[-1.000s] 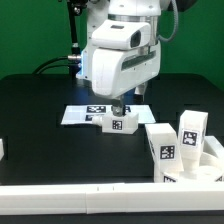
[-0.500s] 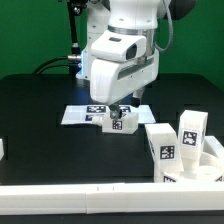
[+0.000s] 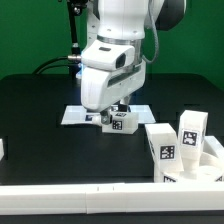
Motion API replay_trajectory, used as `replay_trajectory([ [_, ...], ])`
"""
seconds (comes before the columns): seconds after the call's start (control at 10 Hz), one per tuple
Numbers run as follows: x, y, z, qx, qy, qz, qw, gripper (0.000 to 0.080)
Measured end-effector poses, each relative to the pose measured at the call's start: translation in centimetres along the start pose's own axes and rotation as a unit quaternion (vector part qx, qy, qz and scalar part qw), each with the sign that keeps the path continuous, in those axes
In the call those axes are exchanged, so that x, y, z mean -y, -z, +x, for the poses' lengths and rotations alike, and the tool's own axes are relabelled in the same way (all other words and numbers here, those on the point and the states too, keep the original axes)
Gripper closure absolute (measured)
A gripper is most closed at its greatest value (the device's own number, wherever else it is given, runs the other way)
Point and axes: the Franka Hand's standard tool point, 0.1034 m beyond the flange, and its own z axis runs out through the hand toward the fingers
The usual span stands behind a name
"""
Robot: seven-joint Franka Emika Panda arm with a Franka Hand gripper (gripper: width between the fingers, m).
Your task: Assemble stool
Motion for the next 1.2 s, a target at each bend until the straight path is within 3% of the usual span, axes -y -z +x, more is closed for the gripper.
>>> replay_trajectory([
  [0.1, 0.0, 0.0, 0.0, 0.000, 0.000, 0.000, 1.000, 0.0371],
  [0.2, 0.0, 0.0, -0.1, 0.000, -0.012, 0.000, 1.000, 0.0371],
  [0.3, 0.0, 0.0, -0.1, 0.000, -0.024, 0.000, 1.000, 0.0481],
  [0.5, -0.4, 0.1, -0.3, -0.007, -0.083, -0.006, 0.997, 0.0481],
  [0.6, -1.1, 0.5, -1.1, -0.019, -0.179, -0.018, 0.983, 0.0481],
  [0.8, -0.9, 0.2, -2.2, -0.025, -0.368, -0.007, 0.929, 0.0481],
  [0.9, -1.2, 0.0, -3.1, -0.024, -0.450, 0.015, 0.892, 0.0480],
  [1.0, -1.6, 0.1, -3.2, -0.023, -0.488, 0.022, 0.872, 0.0479],
  [1.2, -1.5, -0.2, -3.3, -0.022, -0.539, 0.017, 0.842, 0.0479],
])
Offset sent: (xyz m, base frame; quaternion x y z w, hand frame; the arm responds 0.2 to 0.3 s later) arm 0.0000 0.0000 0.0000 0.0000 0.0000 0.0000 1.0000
